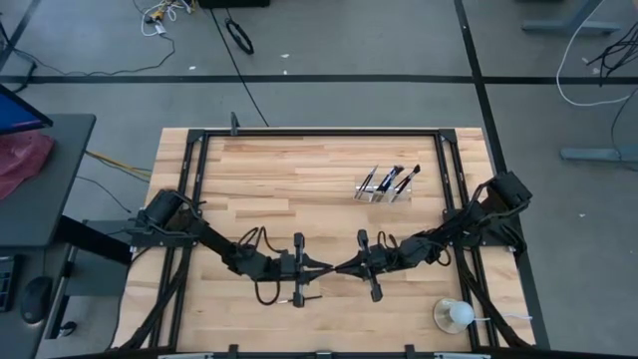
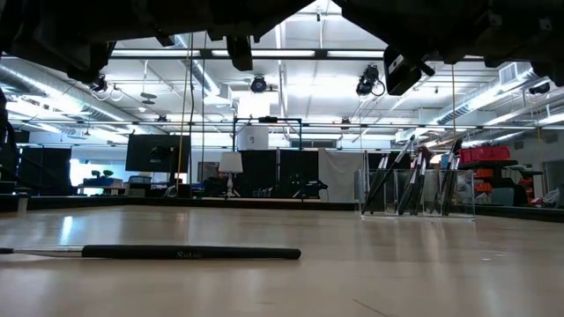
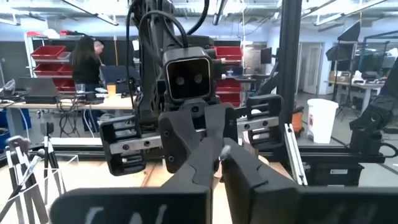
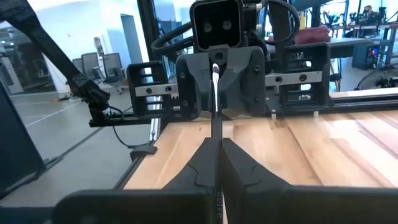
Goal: Put items in baskets/containers
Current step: Put the black eyeshadow brush into the transparent organizer
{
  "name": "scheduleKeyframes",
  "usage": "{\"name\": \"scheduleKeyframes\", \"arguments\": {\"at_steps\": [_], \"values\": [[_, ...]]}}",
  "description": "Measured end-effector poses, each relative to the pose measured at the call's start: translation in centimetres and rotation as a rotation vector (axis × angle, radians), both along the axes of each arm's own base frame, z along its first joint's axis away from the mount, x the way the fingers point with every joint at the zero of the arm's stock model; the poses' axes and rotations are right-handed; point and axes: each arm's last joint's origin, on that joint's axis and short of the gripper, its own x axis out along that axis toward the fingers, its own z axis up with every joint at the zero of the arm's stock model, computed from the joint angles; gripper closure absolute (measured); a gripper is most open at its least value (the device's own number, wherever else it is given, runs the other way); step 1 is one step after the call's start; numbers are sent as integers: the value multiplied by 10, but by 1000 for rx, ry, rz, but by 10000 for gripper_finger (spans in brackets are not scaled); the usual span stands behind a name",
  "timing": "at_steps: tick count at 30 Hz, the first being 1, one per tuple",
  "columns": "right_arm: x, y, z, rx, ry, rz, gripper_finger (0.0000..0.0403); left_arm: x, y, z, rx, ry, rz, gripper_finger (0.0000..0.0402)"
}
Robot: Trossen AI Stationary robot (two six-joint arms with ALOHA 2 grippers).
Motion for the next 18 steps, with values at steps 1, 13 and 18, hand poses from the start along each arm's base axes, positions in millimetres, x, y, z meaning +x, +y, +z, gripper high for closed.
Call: {"name": "scheduleKeyframes", "arguments": {"at_steps": [1, 13, 18], "values": [[0, 0, -1, -3, 7, 0, 396, 0, 0, 0, -5, 2, 0, 383], [-15, -15, 1, -65, 395, -85, 269, 8, 13, -23, -211, 205, 22, 380], [-6, -9, 5, -86, 431, -77, 222, 14, 24, -27, -243, 240, 25, 375]]}}
